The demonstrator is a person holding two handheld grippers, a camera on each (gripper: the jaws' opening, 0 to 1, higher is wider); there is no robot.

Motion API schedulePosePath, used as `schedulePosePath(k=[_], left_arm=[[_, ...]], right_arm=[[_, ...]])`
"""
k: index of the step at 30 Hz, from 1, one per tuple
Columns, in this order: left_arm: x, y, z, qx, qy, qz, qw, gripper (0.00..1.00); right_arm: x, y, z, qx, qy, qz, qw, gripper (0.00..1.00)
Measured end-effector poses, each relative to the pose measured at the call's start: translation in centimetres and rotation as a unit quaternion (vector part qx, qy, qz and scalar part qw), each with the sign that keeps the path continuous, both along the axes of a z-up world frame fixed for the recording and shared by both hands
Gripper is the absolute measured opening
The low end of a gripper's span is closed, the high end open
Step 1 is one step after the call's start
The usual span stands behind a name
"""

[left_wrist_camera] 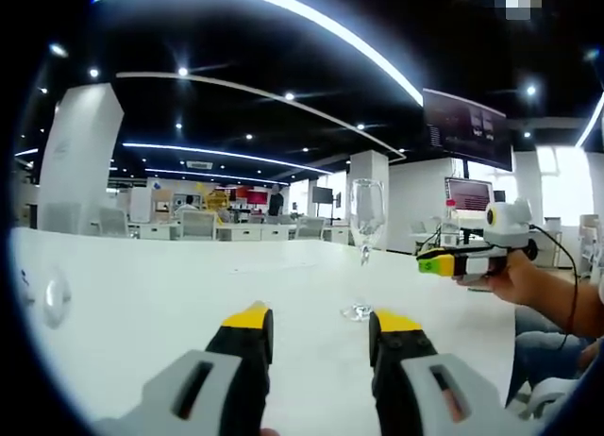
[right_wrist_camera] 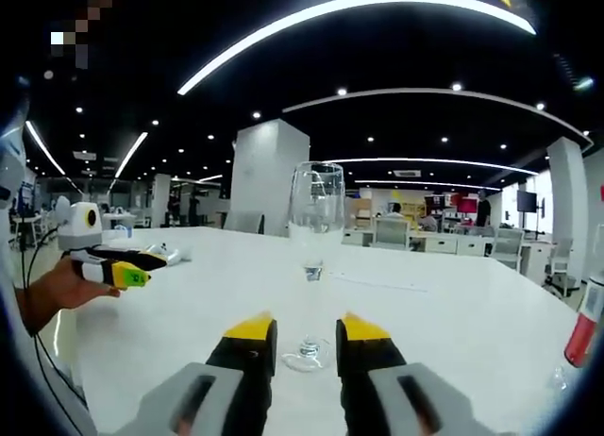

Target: Stand the stemmed glass upright on the table place it in front of you

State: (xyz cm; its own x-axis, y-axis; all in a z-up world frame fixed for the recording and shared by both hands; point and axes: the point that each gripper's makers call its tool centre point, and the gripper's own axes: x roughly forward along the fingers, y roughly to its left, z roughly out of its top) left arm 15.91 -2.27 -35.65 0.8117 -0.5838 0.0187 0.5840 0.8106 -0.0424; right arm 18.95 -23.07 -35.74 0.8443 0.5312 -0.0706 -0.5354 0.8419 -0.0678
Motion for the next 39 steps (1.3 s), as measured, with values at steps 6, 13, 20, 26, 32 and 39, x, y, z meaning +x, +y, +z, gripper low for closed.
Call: schedulePosePath(k=[6,13,20,26,32,39], left_arm=[[0.0,0.1,0.1,-0.001,-0.001,0.002,1.0000,0.41],[0.2,0.2,0.0,-0.002,0.000,0.003,1.0000,0.41],[0.3,0.4,0.0,-0.001,-0.001,0.007,1.0000,0.41],[0.5,0.6,-0.2,-0.004,0.002,0.010,0.9999,0.41],[0.6,0.8,-0.1,-0.004,0.000,0.012,0.9999,0.41],[0.8,0.9,-0.1,-0.005,0.000,0.010,0.9999,0.41]], right_arm=[[0.3,0.0,0.0,-0.001,0.000,-0.002,1.0000,0.28],[0.7,0.2,-0.1,0.002,0.002,-0.001,1.0000,0.28],[1.6,0.7,-0.1,0.002,0.004,0.001,1.0000,0.29],[2.6,1.3,-0.1,0.001,0.003,0.004,1.0000,0.28],[3.7,1.9,-0.3,0.005,0.006,0.005,1.0000,0.28],[4.9,2.9,-0.3,0.004,0.007,0.011,0.9999,0.28]])
